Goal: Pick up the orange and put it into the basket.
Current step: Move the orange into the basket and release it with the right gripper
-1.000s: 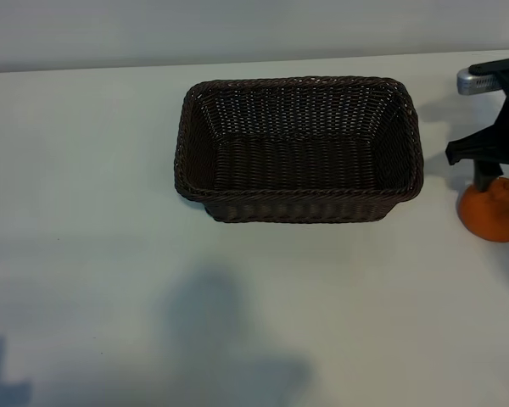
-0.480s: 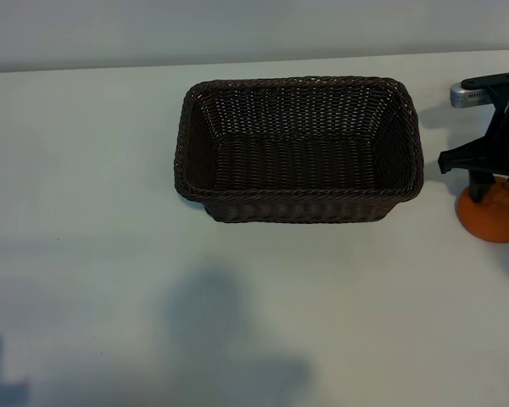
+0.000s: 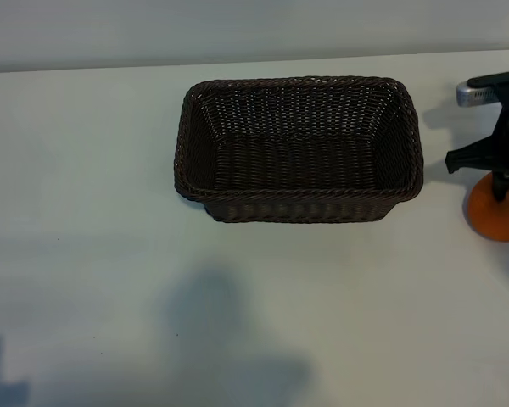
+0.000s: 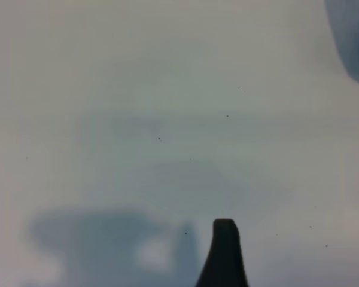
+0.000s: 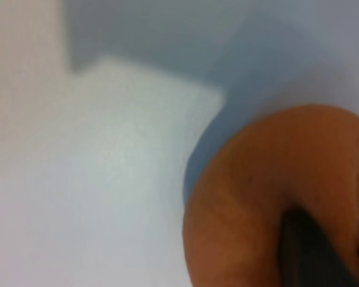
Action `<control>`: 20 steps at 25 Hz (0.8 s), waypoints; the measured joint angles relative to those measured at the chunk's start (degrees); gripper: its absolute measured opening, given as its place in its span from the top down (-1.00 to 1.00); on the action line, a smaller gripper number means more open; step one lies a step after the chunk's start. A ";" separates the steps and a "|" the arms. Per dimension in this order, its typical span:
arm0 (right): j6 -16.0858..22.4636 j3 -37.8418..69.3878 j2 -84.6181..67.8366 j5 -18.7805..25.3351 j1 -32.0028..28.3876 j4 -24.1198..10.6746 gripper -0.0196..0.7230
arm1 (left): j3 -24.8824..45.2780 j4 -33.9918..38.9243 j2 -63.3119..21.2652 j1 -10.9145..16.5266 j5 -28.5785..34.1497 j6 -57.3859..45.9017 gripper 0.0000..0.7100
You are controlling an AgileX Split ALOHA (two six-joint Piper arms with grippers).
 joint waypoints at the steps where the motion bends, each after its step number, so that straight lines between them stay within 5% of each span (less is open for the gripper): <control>1: 0.00 0.00 -1.01 0.23 0.00 0.00 0.72 | 0.00 0.00 0.00 0.00 0.00 0.00 -0.68; 7: 0.06 -0.55 -9.75 1.87 0.00 0.11 0.76 | 0.00 0.00 0.00 0.00 0.00 0.00 -0.68; 14: -1.17 -11.84 -12.34 9.46 0.00 0.39 0.76 | 0.00 0.00 0.00 0.00 0.00 0.00 -0.68; 20: -3.16 -18.13 -11.42 12.83 0.00 4.94 0.76 | 0.00 0.00 0.00 0.00 0.00 0.00 -0.68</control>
